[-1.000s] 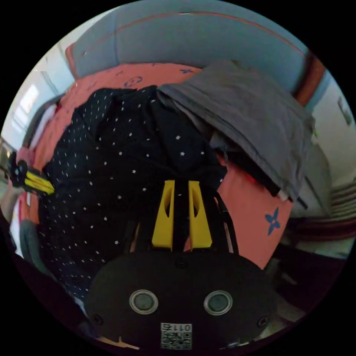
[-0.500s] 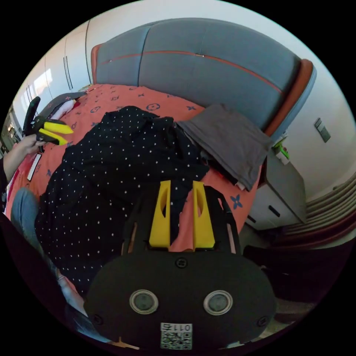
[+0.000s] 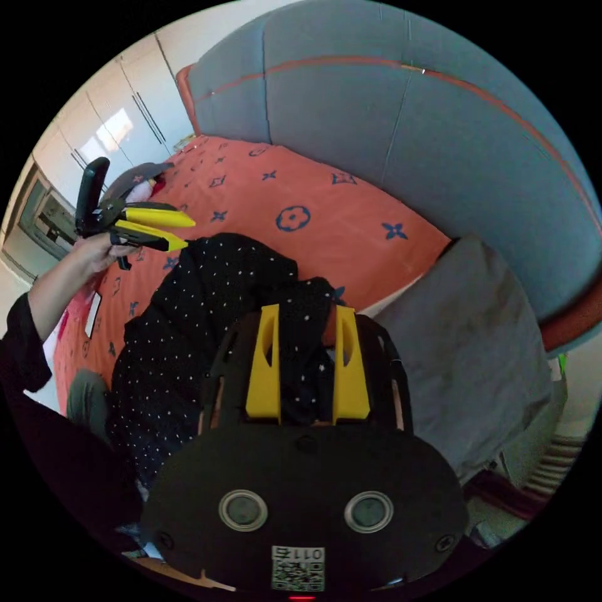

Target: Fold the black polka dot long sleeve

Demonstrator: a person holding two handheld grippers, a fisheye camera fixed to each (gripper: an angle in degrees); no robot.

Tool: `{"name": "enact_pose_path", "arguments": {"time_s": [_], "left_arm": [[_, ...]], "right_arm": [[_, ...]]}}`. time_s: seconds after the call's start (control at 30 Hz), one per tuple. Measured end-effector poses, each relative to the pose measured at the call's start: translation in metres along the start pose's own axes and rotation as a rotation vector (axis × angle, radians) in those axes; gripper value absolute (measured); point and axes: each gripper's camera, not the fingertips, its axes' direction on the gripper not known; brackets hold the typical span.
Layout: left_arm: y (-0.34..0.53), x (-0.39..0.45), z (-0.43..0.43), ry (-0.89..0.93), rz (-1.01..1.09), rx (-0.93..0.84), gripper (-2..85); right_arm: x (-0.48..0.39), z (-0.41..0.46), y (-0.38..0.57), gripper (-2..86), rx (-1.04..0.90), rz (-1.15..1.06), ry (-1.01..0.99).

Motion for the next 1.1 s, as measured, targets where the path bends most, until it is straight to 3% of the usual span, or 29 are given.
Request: {"name": "enact_pose_path", "arguments": {"time_s": [0.17,0.27,0.37,0.4,0.47,0.53,0.6,0.73,0.87,1.0,1.1], "left_arm": [[-0.024,-0.012,0.024,-0.081,0.03,-0.006,10.5],[-0.049,-0.032,0.04,0.029,-0.04,0.01,11.0],[-0.073,-0.042,0.072,0.182,-0.051,-0.104,9.4],[-0.08,-0.041,0.085,0.236,-0.016,-0.166,7.8],[-0.086,-0.038,0.09,0.162,0.015,-0.178,4.8],[-0.087,-0.041,0.09,0.119,0.014,-0.153,4.4],[-0.088,-0.052,0.092,0.154,-0.035,-0.139,6.5],[-0.094,-0.065,0.092,0.248,-0.12,-0.078,11.9],[-0.11,-0.07,0.109,0.3,-0.191,-0.127,14.9],[-0.123,-0.057,0.132,0.415,-0.219,-0.129,6.5],[-0.131,-0.044,0.126,0.344,-0.201,-0.078,1.9]], "right_arm": [[0.026,0.044,-0.03,12.1,-0.159,0.012,-0.062],[0.043,0.039,-0.041,5.7,-0.071,0.035,-0.181],[0.045,0.016,-0.045,3.5,0.092,-0.016,-0.103],[0.044,0.008,-0.044,3.3,0.144,-0.029,-0.038],[0.045,0.006,-0.043,3.4,0.164,-0.038,0.026],[0.053,0.022,-0.047,4.5,0.05,-0.012,0.042],[0.066,0.035,-0.052,7.3,-0.02,0.034,-0.06],[0.087,0.022,-0.058,9.5,0.112,0.141,-0.241],[0.095,0.037,-0.076,8.2,0.02,0.183,-0.21],[0.088,0.064,-0.091,4.3,-0.069,0.203,-0.203],[0.073,0.058,-0.094,2.7,-0.023,0.145,-0.133]]}}
